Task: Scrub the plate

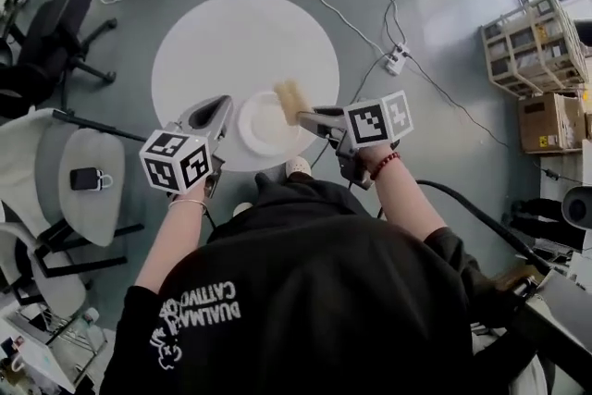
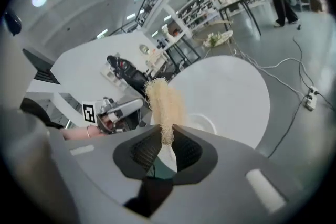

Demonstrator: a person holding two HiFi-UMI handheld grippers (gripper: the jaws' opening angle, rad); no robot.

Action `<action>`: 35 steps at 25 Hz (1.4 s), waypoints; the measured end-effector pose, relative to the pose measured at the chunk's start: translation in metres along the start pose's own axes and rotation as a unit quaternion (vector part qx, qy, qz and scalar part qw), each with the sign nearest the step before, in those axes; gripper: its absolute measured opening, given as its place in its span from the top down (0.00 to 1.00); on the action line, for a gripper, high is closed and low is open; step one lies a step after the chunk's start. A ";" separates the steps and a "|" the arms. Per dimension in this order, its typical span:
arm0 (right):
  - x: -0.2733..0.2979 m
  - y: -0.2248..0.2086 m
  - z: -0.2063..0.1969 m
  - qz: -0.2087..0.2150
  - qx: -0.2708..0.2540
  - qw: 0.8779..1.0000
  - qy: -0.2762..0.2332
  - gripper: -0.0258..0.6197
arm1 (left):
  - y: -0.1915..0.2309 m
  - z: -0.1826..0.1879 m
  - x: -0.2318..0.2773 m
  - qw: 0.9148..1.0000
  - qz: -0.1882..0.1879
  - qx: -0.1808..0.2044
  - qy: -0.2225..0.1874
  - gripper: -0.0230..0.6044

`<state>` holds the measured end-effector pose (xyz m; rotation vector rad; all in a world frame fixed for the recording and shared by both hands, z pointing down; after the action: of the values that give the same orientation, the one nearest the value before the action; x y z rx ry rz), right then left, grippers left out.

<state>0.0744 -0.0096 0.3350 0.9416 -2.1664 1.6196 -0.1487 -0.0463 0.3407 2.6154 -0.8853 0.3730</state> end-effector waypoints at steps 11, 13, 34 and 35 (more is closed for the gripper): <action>-0.057 0.142 0.013 0.075 -0.071 0.954 -0.280 0.87 | -0.039 0.108 -0.096 0.984 -0.104 0.054 -0.135 0.97; -0.066 0.161 0.008 0.066 -0.088 0.946 -0.305 0.87 | -0.049 0.119 -0.114 0.978 -0.117 0.066 -0.157 0.97; -0.059 0.195 -0.018 -0.029 -0.130 0.931 -0.339 0.87 | -0.050 0.121 -0.171 0.968 -0.147 0.099 -0.180 0.97; -0.059 0.195 -0.017 -0.031 -0.130 0.931 -0.340 0.87 | -0.048 0.121 -0.170 0.968 -0.147 0.096 -0.181 0.97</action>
<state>-0.0094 0.0575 0.1614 1.6357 -2.6487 1.0138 -0.2334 0.0298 0.1594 2.9957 -0.5685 -0.1078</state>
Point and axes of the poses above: the fingertips, and each gripper's own axes: x forward along the fingers, y to its left, z out of its top, the point moved 7 cm from there along -x, backward along the fingers, and after that the axes turned 12 degrees about x, right-handed, at the moved point
